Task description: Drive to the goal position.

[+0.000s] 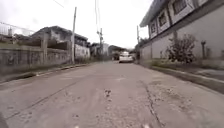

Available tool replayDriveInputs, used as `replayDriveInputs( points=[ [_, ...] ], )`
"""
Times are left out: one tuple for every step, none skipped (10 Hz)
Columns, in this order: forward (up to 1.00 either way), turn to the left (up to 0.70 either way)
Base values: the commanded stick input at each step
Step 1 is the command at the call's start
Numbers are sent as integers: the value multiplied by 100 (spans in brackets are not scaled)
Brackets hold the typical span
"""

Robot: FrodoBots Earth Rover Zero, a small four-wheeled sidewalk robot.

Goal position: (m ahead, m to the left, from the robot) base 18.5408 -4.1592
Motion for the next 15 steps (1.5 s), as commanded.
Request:
replayDriveInputs(
  points=[
    [70,0],
    [70,0],
    [70,0],
    [70,0],
    [70,0],
    [70,0],
    [70,0],
    [70,0],
    [70,0],
    [70,0],
    [70,0],
    [70,0],
    [70,0],
    [70,0],
    [70,0]
  ],
)
